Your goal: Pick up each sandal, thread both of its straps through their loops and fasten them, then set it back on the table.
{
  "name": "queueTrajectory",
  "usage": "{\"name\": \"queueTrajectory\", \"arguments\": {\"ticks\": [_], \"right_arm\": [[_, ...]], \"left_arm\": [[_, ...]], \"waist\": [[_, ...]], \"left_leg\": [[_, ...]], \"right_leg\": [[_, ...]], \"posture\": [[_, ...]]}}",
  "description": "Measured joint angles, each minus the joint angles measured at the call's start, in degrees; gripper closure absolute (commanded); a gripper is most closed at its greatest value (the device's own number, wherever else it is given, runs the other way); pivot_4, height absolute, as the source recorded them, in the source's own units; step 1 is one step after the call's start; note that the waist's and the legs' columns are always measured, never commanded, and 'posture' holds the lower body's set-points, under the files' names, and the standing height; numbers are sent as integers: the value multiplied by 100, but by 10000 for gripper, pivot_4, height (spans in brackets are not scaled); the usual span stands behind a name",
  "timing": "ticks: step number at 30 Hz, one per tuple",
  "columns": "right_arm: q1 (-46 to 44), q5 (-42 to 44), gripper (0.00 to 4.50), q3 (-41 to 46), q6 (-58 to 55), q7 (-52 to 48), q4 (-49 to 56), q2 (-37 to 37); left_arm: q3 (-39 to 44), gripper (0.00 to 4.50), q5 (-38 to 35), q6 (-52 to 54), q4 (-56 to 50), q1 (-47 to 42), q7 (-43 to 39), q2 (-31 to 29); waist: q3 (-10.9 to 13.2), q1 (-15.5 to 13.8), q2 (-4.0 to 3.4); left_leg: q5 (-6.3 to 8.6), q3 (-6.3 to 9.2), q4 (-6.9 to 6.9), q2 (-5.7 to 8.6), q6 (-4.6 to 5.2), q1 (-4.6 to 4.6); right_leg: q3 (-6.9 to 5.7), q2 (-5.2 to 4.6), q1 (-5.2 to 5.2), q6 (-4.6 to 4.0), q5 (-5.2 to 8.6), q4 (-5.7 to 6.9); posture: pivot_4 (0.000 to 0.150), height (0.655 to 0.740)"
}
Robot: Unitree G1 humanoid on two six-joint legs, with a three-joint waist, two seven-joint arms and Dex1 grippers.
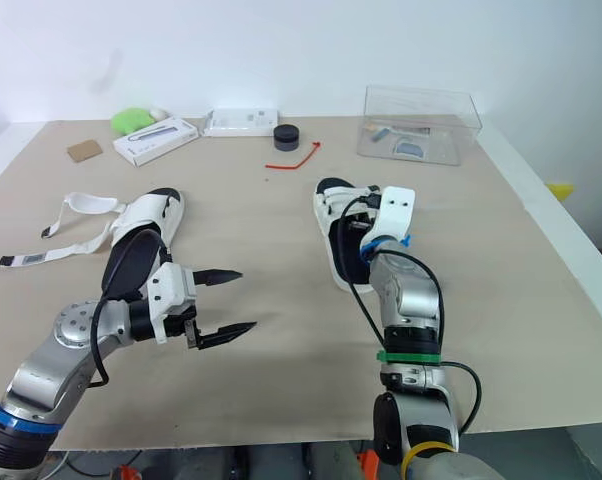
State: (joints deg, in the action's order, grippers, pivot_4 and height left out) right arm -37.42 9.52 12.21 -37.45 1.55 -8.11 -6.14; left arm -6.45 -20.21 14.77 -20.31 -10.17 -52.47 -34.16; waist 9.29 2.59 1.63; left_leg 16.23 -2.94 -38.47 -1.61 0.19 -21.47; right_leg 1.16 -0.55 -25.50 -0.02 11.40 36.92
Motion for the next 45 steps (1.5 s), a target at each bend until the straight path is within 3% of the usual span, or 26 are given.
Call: {"name": "queueTrajectory", "arguments": {"ticks": [3,4,8,10,14,17,21,28,34,45], "right_arm": [[274,148,1334,-65,-433,-173,517,-155],[377,210,524,-75,-651,-272,730,-253],[975,772,524,-50,-1535,-1026,1768,-1016],[1538,1306,524,-38,-1719,-2048,2435,-1910],[1843,2088,524,75,-1337,-3901,2687,-2819],[1756,2447,524,-168,-458,-5572,2515,-3230],[1084,2125,524,-1032,1043,-6925,1661,-2928],[42,1640,524,-2130,2162,-7520,546,-1834],[-433,1473,524,-2305,2560,-7784,-159,-1588],[-788,1318,524,-2323,2970,-7987,-975,-1315]], "left_arm": [[6,0,0,-20,71,-81,44,89],[6,0,0,-28,84,-94,57,119],[61,0,-18,-70,140,-121,152,222],[222,0,-80,-60,195,-172,338,400],[487,0,-121,79,338,-307,817,666],[787,0,-128,495,495,-493,1661,1089],[1467,0,-175,1462,564,-607,3168,1619],[1808,0,501,2422,5,-292,4925,1924],[1686,0,727,2604,-40,-298,5229,2062],[1555,0,862,2355,1048,-1048,4926,2030]], "waist": [[-1,-3,1],[0,-9,1],[0,-26,1],[0,-66,0],[3,-29,7],[6,-19,18],[11,17,44],[15,-29,53],[13,-131,61],[12,-136,62]], "left_leg": [[0,1,-1,0,0,-1],[0,1,-1,3,0,-2],[6,2,-2,12,11,-4],[13,4,-4,18,22,-6],[22,-7,-10,14,39,8],[21,-2,-19,0,39,24],[19,2,-18,-6,38,30],[-1,17,-17,-12,3,28],[-1,2,-20,15,1,25],[-4,13,-19,7,-4,24]], "right_leg": [[-1,0,1,3,2,0],[-2,-4,1,6,3,-1],[-4,-15,3,18,11,-3],[-7,-19,6,24,14,-13],[-3,-6,26,63,36,-22],[-4,12,34,57,30,-22],[12,45,49,38,18,-15],[10,30,17,-26,-16,11],[5,-5,20,-3,-28,3],[-6,-20,17,-19,-35,7]], "posture": [[1500,7400],[1500,7400],[1500,7400],[1500,7400],[1500,7400],[1500,7400],[1500,7400],[1500,7400],[1500,7400],[1500,7400]]}}
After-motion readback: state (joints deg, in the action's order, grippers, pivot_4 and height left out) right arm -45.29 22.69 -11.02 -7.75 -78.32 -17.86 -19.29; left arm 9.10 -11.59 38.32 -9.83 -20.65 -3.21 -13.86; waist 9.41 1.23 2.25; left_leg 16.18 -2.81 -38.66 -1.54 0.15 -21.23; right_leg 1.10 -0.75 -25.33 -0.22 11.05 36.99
